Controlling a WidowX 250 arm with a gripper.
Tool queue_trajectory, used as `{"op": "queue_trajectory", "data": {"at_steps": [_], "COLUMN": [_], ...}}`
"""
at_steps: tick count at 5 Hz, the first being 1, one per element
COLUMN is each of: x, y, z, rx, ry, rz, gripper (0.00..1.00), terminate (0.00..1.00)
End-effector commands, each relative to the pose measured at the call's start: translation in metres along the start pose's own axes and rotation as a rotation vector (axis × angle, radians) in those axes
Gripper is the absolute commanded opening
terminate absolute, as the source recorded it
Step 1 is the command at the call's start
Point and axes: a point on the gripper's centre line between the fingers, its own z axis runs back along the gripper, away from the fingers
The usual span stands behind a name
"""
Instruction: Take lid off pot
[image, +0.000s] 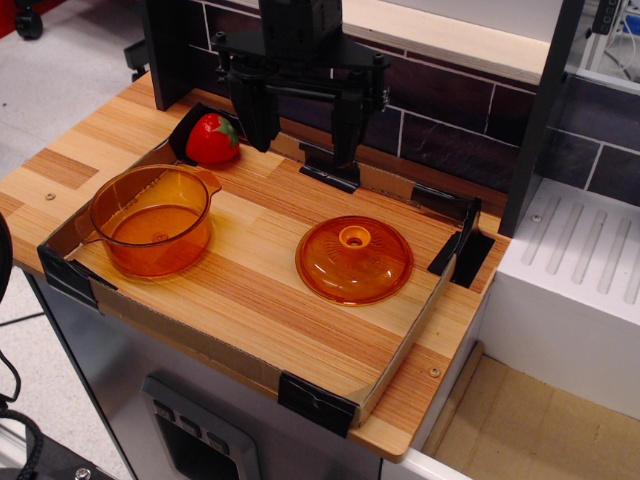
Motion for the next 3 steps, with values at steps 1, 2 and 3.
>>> {"op": "queue_trajectory", "data": {"at_steps": [1, 2, 3], "x": [0.0094, 0.0094, 0.0094], "y": [0.0006, 0.0006, 0.0006], "z": [0.0159, 0.0159, 0.0159], "rx": [-0.005, -0.005, -0.005], "ry": [-0.058, -0.058, -0.058], "rz": [-0.014, -0.014, -0.014], "gripper": [1.0, 1.0, 1.0], "terminate": [0.0, 0.0, 1.0]}}
